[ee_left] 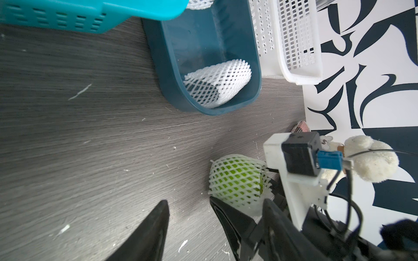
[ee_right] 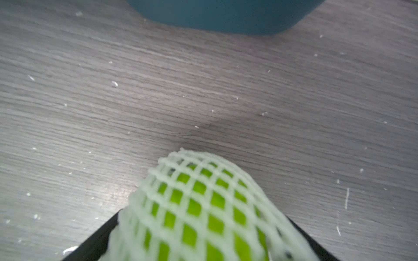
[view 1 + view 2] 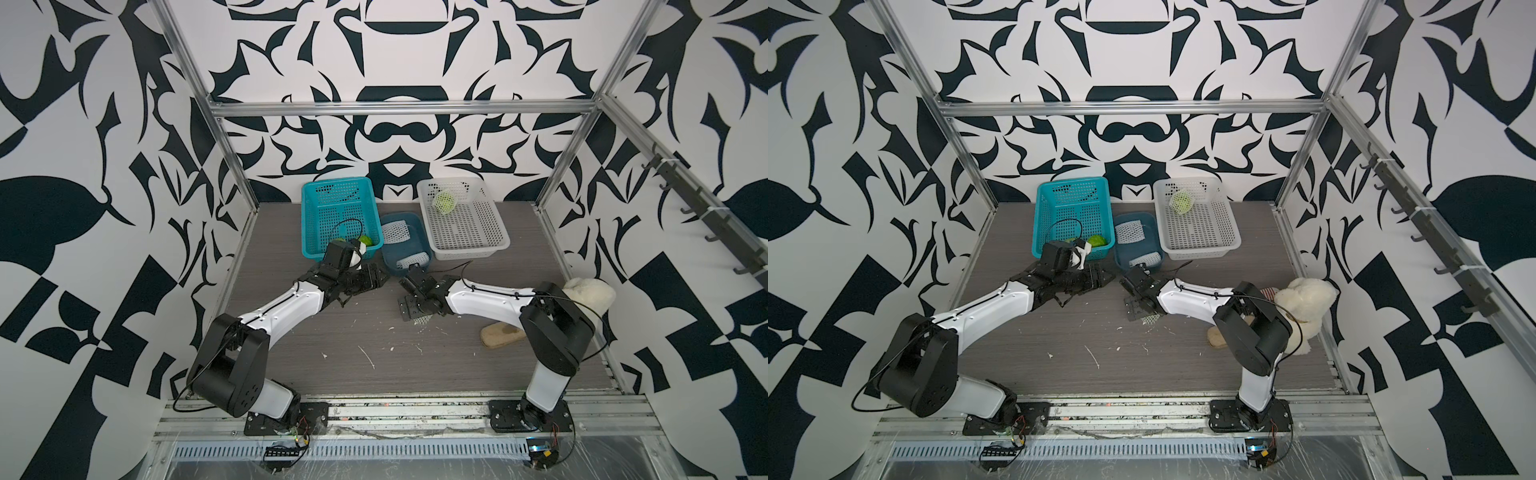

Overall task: Sleeve custard apples in foam nets
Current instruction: Put on the foam net on the custard apple, then pick up the custard apple from the center of the board.

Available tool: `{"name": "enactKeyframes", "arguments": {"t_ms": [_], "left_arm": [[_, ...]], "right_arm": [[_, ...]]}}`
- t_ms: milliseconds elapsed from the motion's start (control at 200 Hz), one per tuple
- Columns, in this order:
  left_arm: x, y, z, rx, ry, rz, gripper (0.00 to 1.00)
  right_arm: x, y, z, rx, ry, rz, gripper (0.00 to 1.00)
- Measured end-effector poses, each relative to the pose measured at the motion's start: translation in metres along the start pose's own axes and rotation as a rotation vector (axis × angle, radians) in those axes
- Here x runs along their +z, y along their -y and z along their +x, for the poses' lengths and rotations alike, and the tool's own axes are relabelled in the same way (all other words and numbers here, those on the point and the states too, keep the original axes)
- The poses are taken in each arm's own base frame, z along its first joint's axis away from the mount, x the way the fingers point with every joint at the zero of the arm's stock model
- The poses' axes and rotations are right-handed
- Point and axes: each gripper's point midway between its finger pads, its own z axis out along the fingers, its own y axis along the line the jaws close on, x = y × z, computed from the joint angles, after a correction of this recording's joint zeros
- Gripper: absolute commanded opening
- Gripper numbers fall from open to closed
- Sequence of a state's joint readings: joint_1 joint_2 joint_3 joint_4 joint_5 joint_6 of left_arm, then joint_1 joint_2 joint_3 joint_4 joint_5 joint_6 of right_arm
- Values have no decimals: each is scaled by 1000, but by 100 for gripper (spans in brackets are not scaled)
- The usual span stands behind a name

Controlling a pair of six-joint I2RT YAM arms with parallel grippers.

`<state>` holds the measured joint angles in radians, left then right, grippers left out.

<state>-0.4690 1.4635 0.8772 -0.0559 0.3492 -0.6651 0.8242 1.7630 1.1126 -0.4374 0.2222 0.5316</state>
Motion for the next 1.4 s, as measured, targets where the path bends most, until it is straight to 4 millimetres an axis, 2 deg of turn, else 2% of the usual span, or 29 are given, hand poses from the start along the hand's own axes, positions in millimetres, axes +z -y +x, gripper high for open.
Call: {"name": "enactKeyframes", "arguments": {"t_ms": [195,325,565,885,1070,1195,1400], "left_arm": [[-1,3,-4,4,6,10,67],[-1,3,-3,4,1,15,67],[-1,4,-4,6,4,18,67],[-1,4,-4,6,4,18,68],[-1,4,-4,6,5,18,68],[-1,4,-4,6,5,18,68],[-1,4,-4,6,5,18,67]], "right_arm": [[-32,-2,-17,17,77,-45,99],[-40,-1,-16,23,100,-69,100],[-29,5,2,20,68,-62,99],[-12,-1,-3,45,74,-90,92],[-4,-1,-5,68,68,-110,84],[-3,-2,-7,76,74,-121,84],[1,-3,-6,80,66,-123,93]]}}
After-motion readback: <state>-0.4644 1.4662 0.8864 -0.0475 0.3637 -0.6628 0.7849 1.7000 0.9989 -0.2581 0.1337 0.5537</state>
